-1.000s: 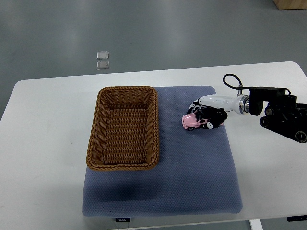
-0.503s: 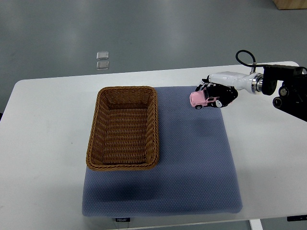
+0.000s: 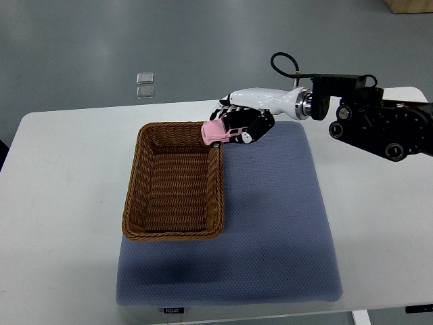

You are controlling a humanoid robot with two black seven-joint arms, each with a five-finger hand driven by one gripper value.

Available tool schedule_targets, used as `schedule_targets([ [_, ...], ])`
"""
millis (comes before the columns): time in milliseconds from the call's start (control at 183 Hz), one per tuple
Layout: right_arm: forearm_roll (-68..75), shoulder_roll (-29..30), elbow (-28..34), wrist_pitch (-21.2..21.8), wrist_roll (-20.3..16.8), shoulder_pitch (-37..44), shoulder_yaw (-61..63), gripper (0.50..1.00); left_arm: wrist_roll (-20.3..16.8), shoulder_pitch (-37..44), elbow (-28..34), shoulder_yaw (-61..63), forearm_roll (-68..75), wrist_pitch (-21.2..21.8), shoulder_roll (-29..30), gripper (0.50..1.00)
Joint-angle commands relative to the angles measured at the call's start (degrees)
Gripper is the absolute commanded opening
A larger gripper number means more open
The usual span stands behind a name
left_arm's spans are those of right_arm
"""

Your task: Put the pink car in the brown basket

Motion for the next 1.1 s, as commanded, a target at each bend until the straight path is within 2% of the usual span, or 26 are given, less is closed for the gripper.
schedule_targets([
  [0, 0.33, 5.26, -3.73, -0.05, -0.01, 0.35, -0.93, 0.500, 0.01, 0.00, 0.00, 0.00, 0.00, 0.00, 0.00, 1.000],
  [301, 0.15, 16.15, -11.63, -2.51, 0.07, -0.44, -4.53, 0.500, 0.01, 0.00, -0.35, 0.00, 0.00, 0.00, 0.00, 1.000],
  [525, 0.15, 17.21, -13.22, -4.71, 0.07, -2.38, -5.94, 0.504, 0.01, 0.00, -0.53, 0.00, 0.00, 0.00, 0.00, 1.000],
  [541, 0.15, 17.21, -13.39, -4.71, 0.07, -2.46, -5.94, 0.535, 0.01, 0.00, -0.53, 0.00, 0.00, 0.00, 0.00, 1.000],
  [557, 0.15, 17.21, -13.48, -4.71, 0.07, -2.55, -5.94, 0.545, 0.01, 0.00, -0.44, 0.00, 0.00, 0.00, 0.00, 1.000],
  [568, 0.15, 17.21, -13.74, -4.71, 0.07, -2.73, -5.85, 0.582, 0.01, 0.00, -0.44, 0.00, 0.00, 0.00, 0.00, 1.000],
  [585, 0.15, 17.21, -13.75, -4.71, 0.07, -2.82, -5.85, 0.607, 0.01, 0.00, -0.44, 0.00, 0.00, 0.00, 0.00, 1.000],
  [590, 0.15, 17.21, -13.83, -4.71, 0.07, -2.90, -5.85, 0.639, 0.01, 0.00, -0.35, 0.00, 0.00, 0.00, 0.00, 1.000],
  [596, 0.15, 17.21, -13.83, -4.71, 0.07, -2.90, -5.85, 0.639, 0.01, 0.00, -0.35, 0.00, 0.00, 0.00, 0.00, 1.000],
  [601, 0.15, 17.21, -13.83, -4.71, 0.07, -3.08, -5.85, 0.676, 0.01, 0.00, -0.35, 0.00, 0.00, 0.00, 0.00, 1.000],
  [607, 0.15, 17.21, -13.83, -4.71, 0.07, -3.08, -5.85, 0.676, 0.01, 0.00, -0.35, 0.00, 0.00, 0.00, 0.00, 1.000],
  [612, 0.15, 17.21, -13.83, -4.79, 0.16, -3.17, -5.76, 0.717, 0.01, 0.00, -0.35, 0.00, 0.00, 0.00, 0.00, 1.000],
  [617, 0.15, 17.21, -13.83, -4.79, 0.16, -3.17, -5.76, 0.717, 0.01, 0.00, -0.35, 0.00, 0.00, 0.00, 0.00, 1.000],
  [623, 0.24, 17.21, -13.75, -4.88, 0.25, -3.17, -5.76, 0.753, 0.01, 0.00, -0.26, 0.00, 0.00, 0.00, 0.00, 1.000],
  [628, 0.24, 17.21, -13.75, -4.88, 0.25, -3.17, -5.76, 0.754, 0.01, 0.00, -0.26, 0.00, 0.00, 0.00, 0.00, 1.000],
  [634, 0.24, 17.21, -13.75, -4.88, 0.25, -3.26, -5.76, 0.786, 0.01, 0.00, -0.26, 0.00, 0.00, 0.00, 0.00, 1.000],
  [678, 0.24, 17.21, -13.75, -5.15, 0.51, -3.26, -5.67, 0.848, 0.01, 0.00, -0.17, 0.00, 0.00, 0.00, 0.00, 1.000],
  [781, 0.33, 17.21, -13.75, -5.32, 0.60, -3.26, -5.50, 0.903, 0.01, 0.00, -0.17, 0.00, 0.00, 0.00, 0.00, 1.000],
  [945, 1.12, 17.21, -13.75, -5.41, 0.69, -2.90, -3.21, 0.907, 0.01, 0.00, -0.17, 0.00, 0.00, 0.00, 0.00, 1.000],
  [1038, 3.67, 17.21, -13.75, -5.32, 0.69, -2.64, 3.29, 0.907, 0.01, 0.00, -0.09, 0.00, 0.00, 0.00, 0.00, 1.000],
  [1093, 5.78, 15.19, -13.39, -5.15, 0.69, -2.90, 8.39, 0.907, 0.01, 0.00, 0.00, 0.00, 0.00, 0.00, 0.00, 1.000],
])
